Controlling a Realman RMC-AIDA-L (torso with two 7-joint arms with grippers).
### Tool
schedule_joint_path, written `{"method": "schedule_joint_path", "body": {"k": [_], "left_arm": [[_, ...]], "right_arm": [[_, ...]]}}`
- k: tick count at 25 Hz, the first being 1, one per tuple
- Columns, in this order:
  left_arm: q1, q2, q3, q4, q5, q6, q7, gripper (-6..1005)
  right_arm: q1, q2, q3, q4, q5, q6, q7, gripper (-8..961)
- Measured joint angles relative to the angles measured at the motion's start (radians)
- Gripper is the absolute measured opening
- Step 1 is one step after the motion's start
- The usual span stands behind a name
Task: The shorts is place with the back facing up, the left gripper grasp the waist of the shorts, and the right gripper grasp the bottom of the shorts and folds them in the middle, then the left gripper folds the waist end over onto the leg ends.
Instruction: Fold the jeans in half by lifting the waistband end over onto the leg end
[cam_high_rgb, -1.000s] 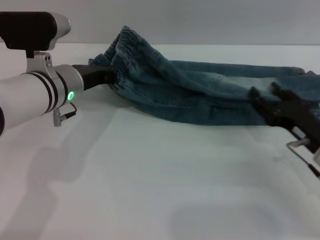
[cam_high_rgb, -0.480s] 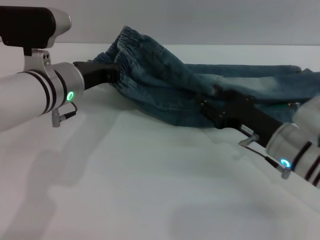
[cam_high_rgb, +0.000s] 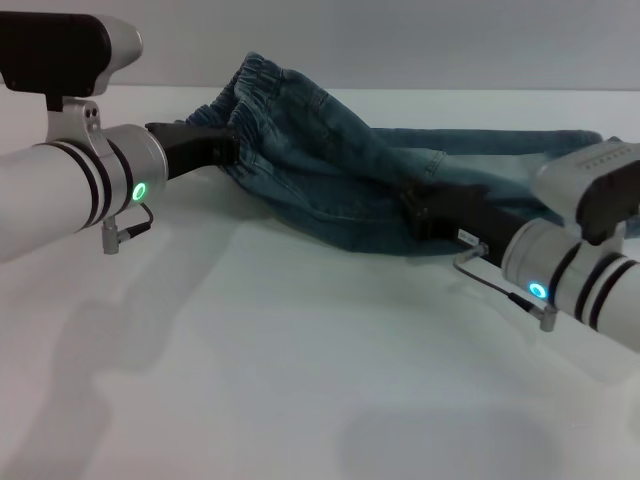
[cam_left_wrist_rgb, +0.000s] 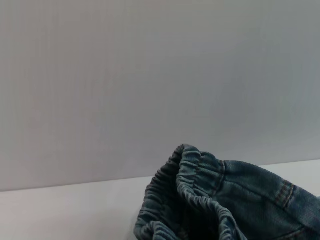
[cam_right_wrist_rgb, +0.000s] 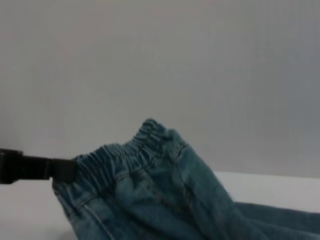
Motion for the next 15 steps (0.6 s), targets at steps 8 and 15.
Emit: {"method": "schedule_joint_path", "body": {"k": [8, 15], "left_arm": [[0.009, 0.002, -0.005, -0.035, 0.0, -0.003, 0.011, 44], [0.038, 0.002, -0.007, -0.082, 0.0, -0.017, 0.027, 44]], "right_arm": [[0.053, 0.001, 0.003, -0.061, -0.01, -0.062, 0.012, -2], [0.031, -0.043, 0.067, -0.07, -0.014, -0.087, 0.007, -1]]}}
